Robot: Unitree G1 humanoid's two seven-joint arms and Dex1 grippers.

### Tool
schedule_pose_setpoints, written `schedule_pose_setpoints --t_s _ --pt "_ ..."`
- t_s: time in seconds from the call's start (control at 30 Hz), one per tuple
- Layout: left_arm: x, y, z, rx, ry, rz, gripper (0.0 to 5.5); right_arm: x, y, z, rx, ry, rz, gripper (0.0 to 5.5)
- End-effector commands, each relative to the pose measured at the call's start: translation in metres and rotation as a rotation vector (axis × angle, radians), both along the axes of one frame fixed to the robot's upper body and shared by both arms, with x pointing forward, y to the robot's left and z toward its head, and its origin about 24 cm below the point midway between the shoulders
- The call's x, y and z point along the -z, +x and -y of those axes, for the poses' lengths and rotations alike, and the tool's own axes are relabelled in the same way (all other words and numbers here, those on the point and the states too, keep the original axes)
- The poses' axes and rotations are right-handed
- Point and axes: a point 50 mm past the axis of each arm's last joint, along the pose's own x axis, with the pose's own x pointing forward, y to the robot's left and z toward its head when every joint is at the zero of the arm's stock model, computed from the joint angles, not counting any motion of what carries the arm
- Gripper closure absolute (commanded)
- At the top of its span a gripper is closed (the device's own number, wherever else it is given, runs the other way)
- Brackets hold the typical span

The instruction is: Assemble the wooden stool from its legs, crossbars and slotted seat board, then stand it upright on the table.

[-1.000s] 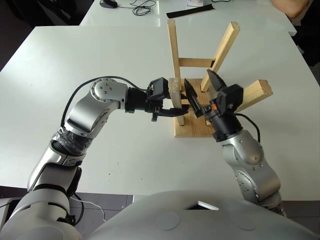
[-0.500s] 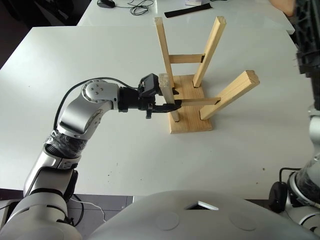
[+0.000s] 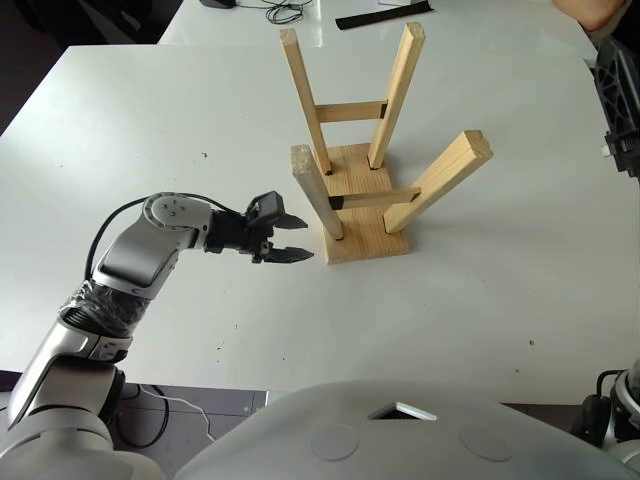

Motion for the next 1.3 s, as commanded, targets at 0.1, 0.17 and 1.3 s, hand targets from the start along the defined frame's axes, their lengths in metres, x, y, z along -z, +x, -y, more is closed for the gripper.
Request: schedule_pose_setpoints --t_s 0.1,0.17,1.3 --pt "-0.014 0.006 -0.028 -0.143 -0.126 0.088 1.68 0.016 -0.004 0.006 0.028 -0.065 -0.067 2.06" --pt "-0.03 -0.003 -0.041 -0.124 -0.208 0.088 1.68 0.019 -0.008 0.009 0.055 -0.074 -0.076 2.06" --pt "-0.204 0.012 0.035 -0.082 -0.875 0.226 3.27 0.011 0.017 -0.004 -0.016 -0.14 -0.04 2.06"
